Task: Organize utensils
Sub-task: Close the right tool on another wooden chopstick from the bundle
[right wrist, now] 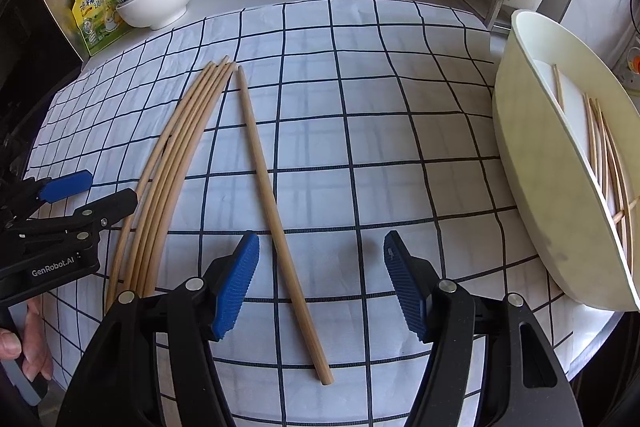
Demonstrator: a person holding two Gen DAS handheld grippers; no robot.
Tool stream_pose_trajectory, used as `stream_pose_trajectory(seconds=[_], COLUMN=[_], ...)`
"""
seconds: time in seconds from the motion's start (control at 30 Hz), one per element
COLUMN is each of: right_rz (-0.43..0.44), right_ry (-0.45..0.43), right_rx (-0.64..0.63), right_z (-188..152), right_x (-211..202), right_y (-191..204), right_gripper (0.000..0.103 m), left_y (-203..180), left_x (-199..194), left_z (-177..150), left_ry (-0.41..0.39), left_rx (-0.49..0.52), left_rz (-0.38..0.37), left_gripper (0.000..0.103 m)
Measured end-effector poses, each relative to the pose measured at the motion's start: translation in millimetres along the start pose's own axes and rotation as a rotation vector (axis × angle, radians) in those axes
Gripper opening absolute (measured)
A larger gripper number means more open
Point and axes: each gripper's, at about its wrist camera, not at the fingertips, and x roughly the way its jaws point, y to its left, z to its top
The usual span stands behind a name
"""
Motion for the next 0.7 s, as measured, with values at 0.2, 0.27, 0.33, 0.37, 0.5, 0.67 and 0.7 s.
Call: stream_pose_trajectory(seconds=[0.2,0.27,0.33,0.37,0.5,0.67,0.7], right_rz=[-0.029,-0.058,-0.07,-0.071,-0.045,0.006,0.008], right_ry=[0.002,0.003,-0.001,-0.003,-0.008,-0.003,-0.003], right_rx=[-0.02,-0.038,-0.046,-0.047,-0.065,-0.093,-0.098], right_z=[2.5,3.4,3.4,3.3,4.7,5.2,4.8], right_x=[6.6,9.8,12.3,12.7,13.7,11.8,11.1], right_y=[3.8,6.3,7.4,7.8,11.3,19.6,21.0], right_gripper=[0.062,0.062,0.062,0.062,0.057,0.029,0.024], left_y=[-5.9,-8.1,-7.4,-7.0,-13.1,-24.0,-24.2], left_x=[7.0,8.9,9.4,9.3,6.5,6.0,5.9], left_z=[7.3,10.0,11.0,11.2,13.3,16.6,16.6], left_ry=[0.021,0.023,0.021,0.019,0.017,0.027,0.03], left_rx=[0.009,0.015,0.014,0.012,0.038,0.06,0.059], left_rz=[0.059,0.06,0.053,0.042,0.015,-0.011,-0.016], left_gripper=[0.078,0.077,0.074,0.068,0.047,0.019,0.016])
